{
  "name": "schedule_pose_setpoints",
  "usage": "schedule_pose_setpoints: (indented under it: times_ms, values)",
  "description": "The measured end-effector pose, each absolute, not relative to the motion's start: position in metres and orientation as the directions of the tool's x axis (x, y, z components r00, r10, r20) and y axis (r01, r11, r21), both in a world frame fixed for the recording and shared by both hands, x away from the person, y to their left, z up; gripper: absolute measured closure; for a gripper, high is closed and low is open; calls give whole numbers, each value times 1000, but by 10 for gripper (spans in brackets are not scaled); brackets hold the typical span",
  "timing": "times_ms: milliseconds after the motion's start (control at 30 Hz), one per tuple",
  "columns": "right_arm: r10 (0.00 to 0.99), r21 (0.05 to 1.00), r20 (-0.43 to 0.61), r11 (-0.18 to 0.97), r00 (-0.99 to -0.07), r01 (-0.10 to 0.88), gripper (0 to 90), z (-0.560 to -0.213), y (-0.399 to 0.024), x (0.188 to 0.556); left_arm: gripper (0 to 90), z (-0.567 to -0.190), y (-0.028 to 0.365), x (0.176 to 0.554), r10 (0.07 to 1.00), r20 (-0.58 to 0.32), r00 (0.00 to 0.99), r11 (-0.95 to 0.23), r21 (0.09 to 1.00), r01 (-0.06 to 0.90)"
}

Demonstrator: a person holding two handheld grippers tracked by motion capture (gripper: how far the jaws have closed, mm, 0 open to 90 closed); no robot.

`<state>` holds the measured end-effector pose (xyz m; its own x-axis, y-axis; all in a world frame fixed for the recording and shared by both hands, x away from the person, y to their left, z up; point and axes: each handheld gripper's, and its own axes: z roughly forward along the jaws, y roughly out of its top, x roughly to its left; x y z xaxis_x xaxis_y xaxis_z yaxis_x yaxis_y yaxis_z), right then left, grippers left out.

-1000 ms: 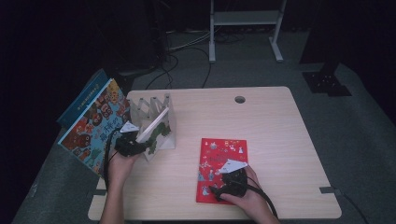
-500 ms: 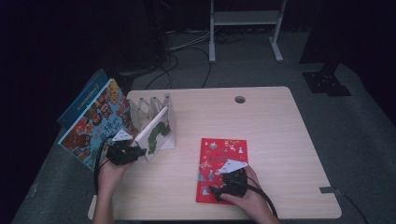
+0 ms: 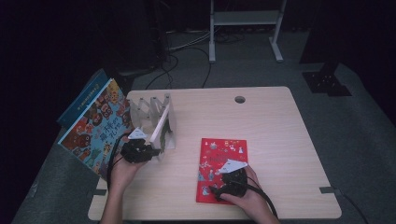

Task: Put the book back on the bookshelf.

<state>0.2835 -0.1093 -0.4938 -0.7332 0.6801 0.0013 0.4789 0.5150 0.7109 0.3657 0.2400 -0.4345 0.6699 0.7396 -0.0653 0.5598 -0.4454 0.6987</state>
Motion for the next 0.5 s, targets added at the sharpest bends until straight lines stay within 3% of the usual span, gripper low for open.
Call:
schedule_pose_setpoints:
  times_ms: [267, 500]
  values:
    - [673, 710, -3, 523, -740, 472, 0, -494, -110, 284, 609, -435, 219, 371, 717, -38, 696, -477, 701, 530]
    - [682, 721, 4, 505, -731, 475, 134, -490, -115, 284, 574, -436, 207, 375, 712, -20, 702, -487, 707, 513]
